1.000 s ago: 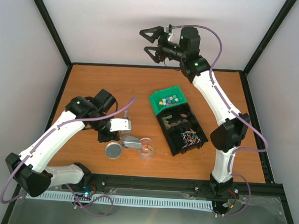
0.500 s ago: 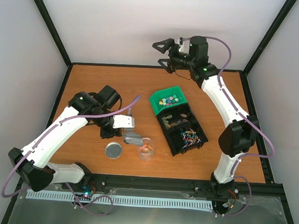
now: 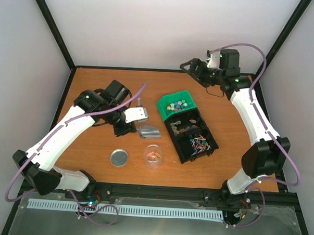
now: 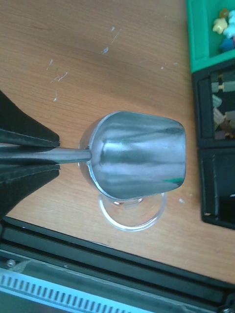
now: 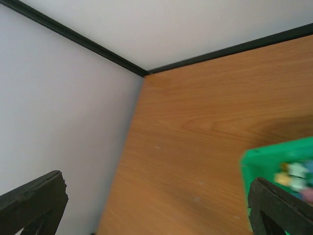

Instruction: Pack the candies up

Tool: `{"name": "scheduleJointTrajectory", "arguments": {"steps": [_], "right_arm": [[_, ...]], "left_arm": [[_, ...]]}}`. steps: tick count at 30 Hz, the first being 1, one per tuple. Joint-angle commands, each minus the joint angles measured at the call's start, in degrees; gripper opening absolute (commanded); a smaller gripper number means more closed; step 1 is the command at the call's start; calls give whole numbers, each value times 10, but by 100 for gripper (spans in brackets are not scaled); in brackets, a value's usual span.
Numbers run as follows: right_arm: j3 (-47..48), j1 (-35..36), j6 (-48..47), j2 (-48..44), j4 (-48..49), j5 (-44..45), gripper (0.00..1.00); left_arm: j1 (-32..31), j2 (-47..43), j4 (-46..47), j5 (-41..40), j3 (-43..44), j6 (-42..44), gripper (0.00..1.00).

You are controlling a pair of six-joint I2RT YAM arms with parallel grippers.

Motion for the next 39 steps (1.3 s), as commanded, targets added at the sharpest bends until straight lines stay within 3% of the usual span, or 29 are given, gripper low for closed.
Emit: {"name": "scheduleJointTrajectory", "arguments": {"steps": [1, 9, 16, 23, 31, 39], "right_arm": [[-17, -30, -249, -48, -143, 48, 100], [-46, -111, -505, -36, -314, 72, 100], [-87, -120, -659, -5, -346, 125, 97], [-100, -110, -670, 56, -327, 149, 77], [-121, -53, -665, 101, -260, 196, 61], [-130, -13, -655, 127, -223, 244, 48]], "left_arm": [[-3, 5, 63, 9, 22, -102, 1], [32, 54, 78, -12, 53, -123, 1], [64, 162, 46, 10, 157, -129, 1], [71, 215, 68, 8, 202, -155, 1], [64, 299, 9, -92, 328, -128, 1], [-14, 382, -83, -218, 434, -54, 1]]}}
